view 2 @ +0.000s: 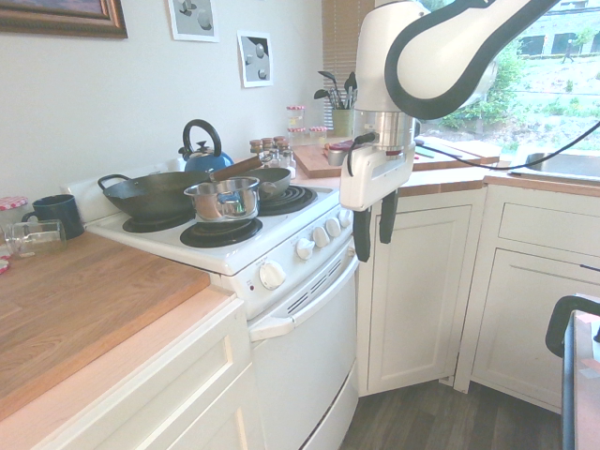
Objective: Open the oven
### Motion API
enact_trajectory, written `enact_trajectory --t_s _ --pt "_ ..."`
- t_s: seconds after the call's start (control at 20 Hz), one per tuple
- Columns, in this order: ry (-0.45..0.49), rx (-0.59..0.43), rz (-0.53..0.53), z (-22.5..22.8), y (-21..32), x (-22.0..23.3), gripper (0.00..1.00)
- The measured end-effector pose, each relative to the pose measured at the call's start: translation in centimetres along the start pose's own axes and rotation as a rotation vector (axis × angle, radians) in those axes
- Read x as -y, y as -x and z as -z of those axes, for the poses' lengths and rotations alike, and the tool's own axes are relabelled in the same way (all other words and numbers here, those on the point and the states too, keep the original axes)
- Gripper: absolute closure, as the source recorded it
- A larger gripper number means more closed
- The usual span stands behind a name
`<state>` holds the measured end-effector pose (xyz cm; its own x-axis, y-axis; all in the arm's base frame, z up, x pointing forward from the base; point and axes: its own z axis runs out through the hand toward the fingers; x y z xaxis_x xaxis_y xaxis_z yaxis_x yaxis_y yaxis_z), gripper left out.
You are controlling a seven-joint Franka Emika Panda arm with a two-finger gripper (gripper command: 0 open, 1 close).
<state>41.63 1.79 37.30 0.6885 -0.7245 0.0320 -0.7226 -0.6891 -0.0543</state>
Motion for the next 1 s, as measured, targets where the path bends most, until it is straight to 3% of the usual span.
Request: enact_trajectory --t_s 0.2,0.4,0.75,1.0 --pt "0.024 0.000 -0.046 -0.6 -0.9 -0.1 0.00" --pt "0.099 -0.052 -0.130 -5.1 -3.6 -0.4 0.00" --pt "-0.023 -0.087 -0.228 -15.4 -10.3 0.5 0.00" --pt "-0.073 -0.108 -0.193 -18.2 -14.4 2.9 0.00"
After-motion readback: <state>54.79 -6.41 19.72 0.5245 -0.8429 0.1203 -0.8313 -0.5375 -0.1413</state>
